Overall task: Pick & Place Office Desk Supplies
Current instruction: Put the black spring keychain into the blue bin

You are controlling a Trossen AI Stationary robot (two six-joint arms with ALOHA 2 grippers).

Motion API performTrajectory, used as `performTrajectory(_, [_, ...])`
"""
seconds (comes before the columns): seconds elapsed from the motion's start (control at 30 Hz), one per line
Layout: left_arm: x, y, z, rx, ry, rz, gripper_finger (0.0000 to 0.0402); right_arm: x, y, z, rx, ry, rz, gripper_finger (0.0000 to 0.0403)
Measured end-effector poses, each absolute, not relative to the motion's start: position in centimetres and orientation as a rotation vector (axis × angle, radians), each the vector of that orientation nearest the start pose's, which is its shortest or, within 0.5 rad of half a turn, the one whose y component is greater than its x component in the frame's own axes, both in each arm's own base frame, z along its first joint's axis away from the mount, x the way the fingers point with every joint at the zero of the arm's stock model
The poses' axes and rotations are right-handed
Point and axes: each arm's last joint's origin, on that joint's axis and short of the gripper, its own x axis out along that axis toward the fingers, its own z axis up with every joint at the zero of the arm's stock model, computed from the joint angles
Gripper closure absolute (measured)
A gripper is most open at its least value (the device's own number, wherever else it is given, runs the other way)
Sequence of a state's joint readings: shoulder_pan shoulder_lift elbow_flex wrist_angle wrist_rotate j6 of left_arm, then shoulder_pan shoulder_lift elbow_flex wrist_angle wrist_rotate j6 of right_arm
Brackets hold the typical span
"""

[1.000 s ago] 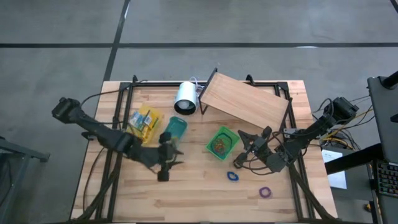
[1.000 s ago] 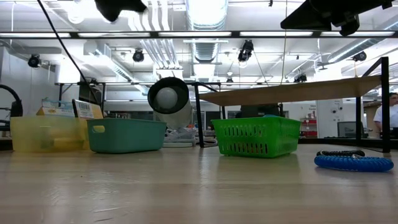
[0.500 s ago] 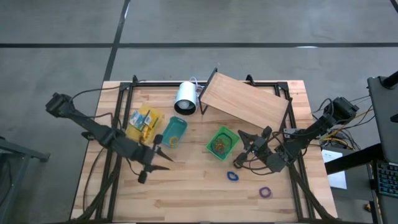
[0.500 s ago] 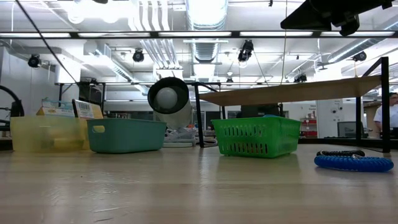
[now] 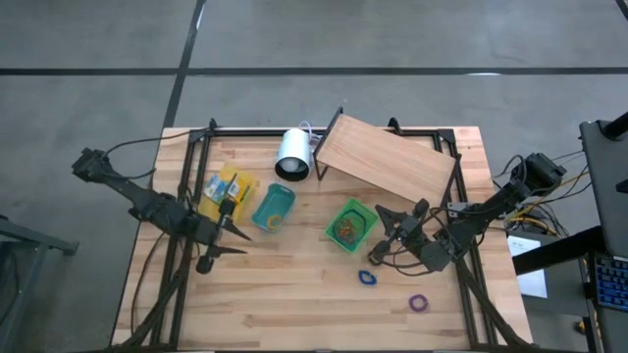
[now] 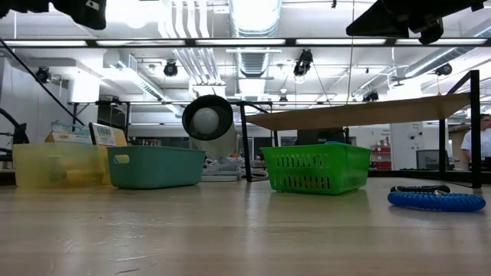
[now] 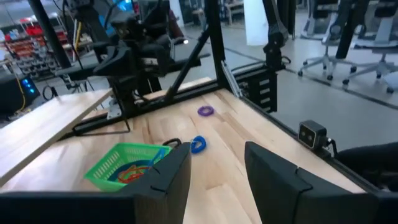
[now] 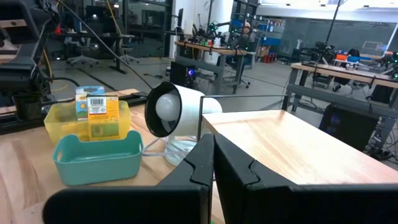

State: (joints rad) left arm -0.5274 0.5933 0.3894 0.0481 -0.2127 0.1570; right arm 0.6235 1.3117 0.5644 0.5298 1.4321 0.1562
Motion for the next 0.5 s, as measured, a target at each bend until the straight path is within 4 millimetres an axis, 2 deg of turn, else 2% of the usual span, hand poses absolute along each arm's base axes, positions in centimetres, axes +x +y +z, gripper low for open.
performTrajectory(0.13, [12.6,-6.6,24.3,0.206,0.106,-0.321,0.025,21.4,11.8,22.1,-0.044,0.052,-0.811,0.0394])
performTrajectory(0.5, [12.5,-6.6,22.2,0.206,0.178,-0.323,0.0248,21.4,11.8,22.1,-0.044,0.052,-0.811,0.0394])
